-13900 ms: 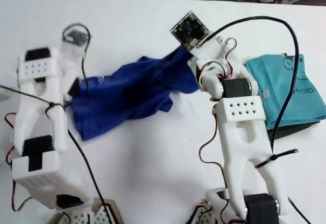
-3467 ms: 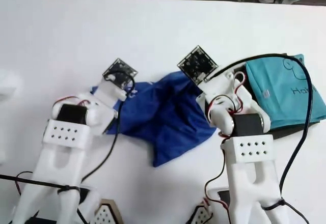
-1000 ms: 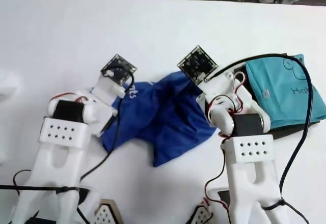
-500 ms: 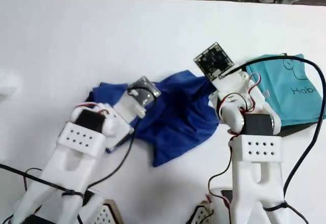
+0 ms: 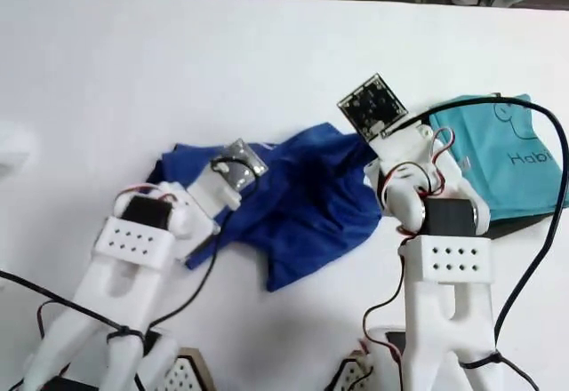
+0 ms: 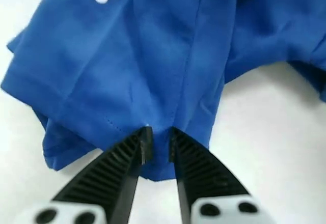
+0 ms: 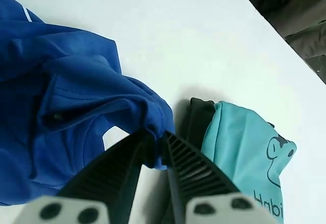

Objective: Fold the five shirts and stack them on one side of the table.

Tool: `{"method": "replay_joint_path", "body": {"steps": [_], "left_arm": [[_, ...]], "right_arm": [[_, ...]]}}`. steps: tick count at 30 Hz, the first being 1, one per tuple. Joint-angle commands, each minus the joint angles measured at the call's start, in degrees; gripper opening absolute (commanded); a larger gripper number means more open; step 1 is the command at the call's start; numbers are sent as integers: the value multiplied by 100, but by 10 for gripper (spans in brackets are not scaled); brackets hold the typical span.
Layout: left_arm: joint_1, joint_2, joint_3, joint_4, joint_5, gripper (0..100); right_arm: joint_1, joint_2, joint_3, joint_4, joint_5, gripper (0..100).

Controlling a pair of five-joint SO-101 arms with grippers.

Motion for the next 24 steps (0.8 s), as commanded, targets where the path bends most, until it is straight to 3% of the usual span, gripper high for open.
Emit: {"method": "replay_joint_path", "body": {"steps": [1, 8, 19, 24], "left_arm": [[-202, -9, -75, -70, -149, 84], [-598, -9, -13, -44, -554, 143], [-580, -9, 356, -158, -862, 141], [-527, 0, 444, -281, -879, 93]], "right_arm": [[48, 4, -290, -22, 44, 21], [48, 4, -290, -22, 44, 21], [48, 4, -290, -22, 44, 21], [48, 4, -299, -22, 44, 21]]}}
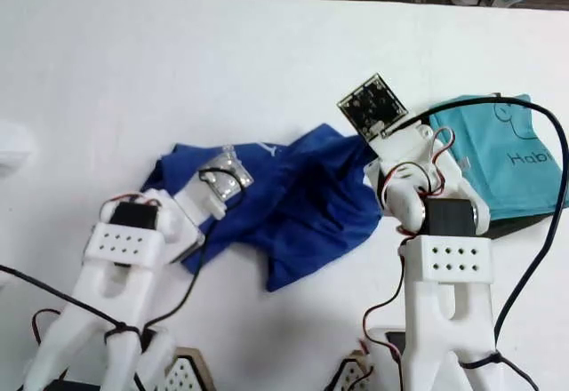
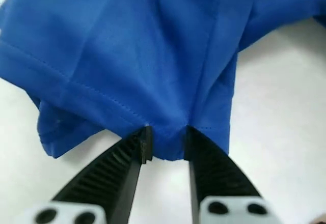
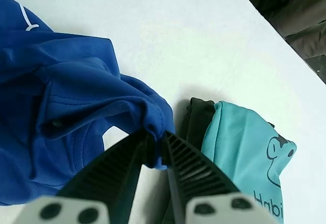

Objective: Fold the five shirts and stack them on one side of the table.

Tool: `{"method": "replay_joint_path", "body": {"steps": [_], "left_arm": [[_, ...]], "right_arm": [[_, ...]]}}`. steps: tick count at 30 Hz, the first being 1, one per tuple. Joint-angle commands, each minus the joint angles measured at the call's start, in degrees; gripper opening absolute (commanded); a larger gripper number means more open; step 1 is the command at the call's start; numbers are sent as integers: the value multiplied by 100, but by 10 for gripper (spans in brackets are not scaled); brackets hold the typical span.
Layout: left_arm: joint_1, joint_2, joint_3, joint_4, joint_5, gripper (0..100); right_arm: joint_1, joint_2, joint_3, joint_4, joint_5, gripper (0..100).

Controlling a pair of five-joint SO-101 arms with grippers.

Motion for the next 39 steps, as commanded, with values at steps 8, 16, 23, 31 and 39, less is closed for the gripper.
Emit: {"method": "replay_joint_path", "body": {"steps": [8, 16, 23, 31, 39], "left_arm": [[475, -18, -40, -44, 18, 26], [325, -62, -1376, 651, 448, 26], [-273, -62, -3767, 1714, 686, 26], [-264, -62, -6281, 3068, 809, 26], [-396, -62, -8505, 3719, 1090, 26]], "right_arm": [[48, 4, -299, -22, 44, 21], [48, 13, -299, -180, 18, 21], [84, 4, -914, -787, 9, 21], [57, 4, -2435, -910, 44, 21], [163, -31, -3965, -919, 44, 21]]}}
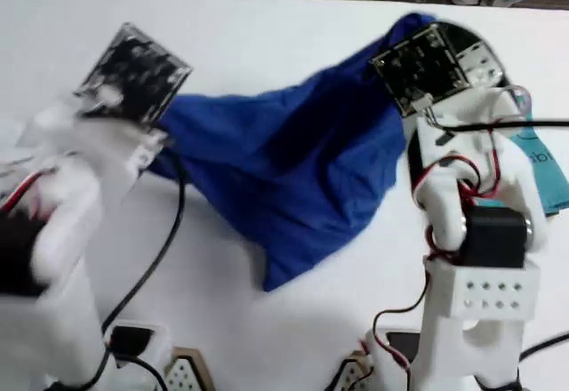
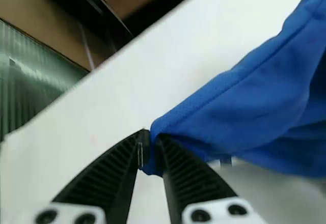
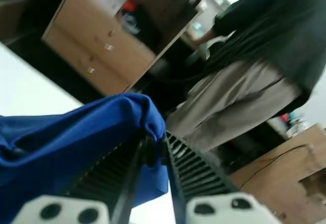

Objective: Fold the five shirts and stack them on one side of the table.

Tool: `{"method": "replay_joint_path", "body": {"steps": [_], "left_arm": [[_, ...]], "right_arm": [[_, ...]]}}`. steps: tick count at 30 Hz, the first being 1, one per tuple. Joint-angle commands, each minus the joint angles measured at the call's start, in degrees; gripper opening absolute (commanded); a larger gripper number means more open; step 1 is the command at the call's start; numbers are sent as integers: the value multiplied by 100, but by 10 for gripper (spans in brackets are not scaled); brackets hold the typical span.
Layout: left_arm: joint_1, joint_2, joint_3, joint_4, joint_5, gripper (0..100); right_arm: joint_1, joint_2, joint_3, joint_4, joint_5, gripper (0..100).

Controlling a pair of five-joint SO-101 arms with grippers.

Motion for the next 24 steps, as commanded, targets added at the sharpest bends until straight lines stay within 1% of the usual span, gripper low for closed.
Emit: {"method": "replay_joint_path", "body": {"steps": [1, 3, 5, 7, 9, 12, 15, 18, 20, 22, 24], "left_arm": [[-211, -44, -831, 62, 53, 26], [-378, -44, -1121, 44, 53, 26], [-536, -44, -1420, 44, 53, 26], [-545, -53, -1692, 149, 114, 26], [-545, 18, -1789, 220, 360, 26], [-545, 79, -1358, 53, 466, 26], [-527, 26, -1165, 290, 712, 26], [-193, 35, -110, 299, 791, 26], [-62, -26, 620, 70, 686, 26], [-53, -26, 699, -18, 730, 26], [-53, -26, 505, -26, 712, 26]], "right_arm": [[180, 4, -1108, -145, 44, 21], [303, 13, -1591, -312, 62, 21], [523, 13, -1873, -549, 431, 21], [620, -48, -2040, -585, 853, 21], [637, -92, -2154, -488, 958, 21], [629, -127, -2171, -470, 967, 21], [602, -145, -2171, -462, 967, 21], [602, -92, -2163, -453, 967, 21], [602, -92, -2119, -462, 976, 21], [602, -127, -2110, -462, 976, 21], [602, -136, -2110, -462, 976, 21]]}}
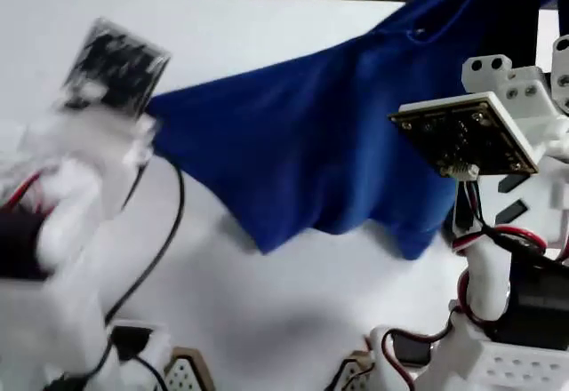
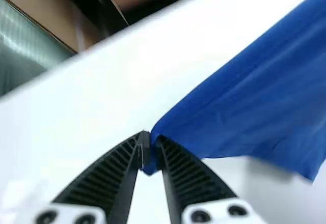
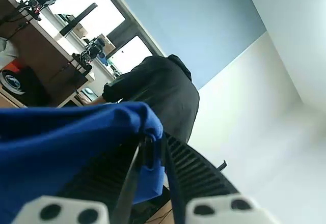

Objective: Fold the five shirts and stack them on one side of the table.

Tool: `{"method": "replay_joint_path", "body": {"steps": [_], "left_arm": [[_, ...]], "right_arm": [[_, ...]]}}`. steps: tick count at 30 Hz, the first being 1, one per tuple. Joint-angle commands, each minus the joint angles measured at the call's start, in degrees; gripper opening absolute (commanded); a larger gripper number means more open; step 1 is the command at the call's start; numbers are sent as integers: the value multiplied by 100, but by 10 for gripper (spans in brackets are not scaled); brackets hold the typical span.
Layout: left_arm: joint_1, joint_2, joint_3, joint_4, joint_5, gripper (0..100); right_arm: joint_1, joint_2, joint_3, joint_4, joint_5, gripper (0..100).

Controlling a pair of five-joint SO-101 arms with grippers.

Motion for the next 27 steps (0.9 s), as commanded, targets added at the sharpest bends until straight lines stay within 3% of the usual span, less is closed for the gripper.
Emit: {"method": "replay_joint_path", "body": {"steps": [1, 8, 12, 17, 21, 27], "left_arm": [[18, -97, -171, -132, 0, 26], [0, -105, -1798, 360, 0, 25], [-598, -105, -3002, 404, 0, 25], [-1240, -105, -3908, 413, -9, 25], [-1292, -105, -3829, 431, -9, 25], [-1292, -114, -2677, 422, -9, 25]], "right_arm": [[31, -119, -158, -48, 35, 21], [66, -409, -255, -48, 9, 21], [22, -831, -255, -40, -26, 21], [22, -1059, -264, -13, -949, 21], [-154, -998, -273, 303, -1459, 21], [-338, -532, -290, 418, -1503, 21]]}}
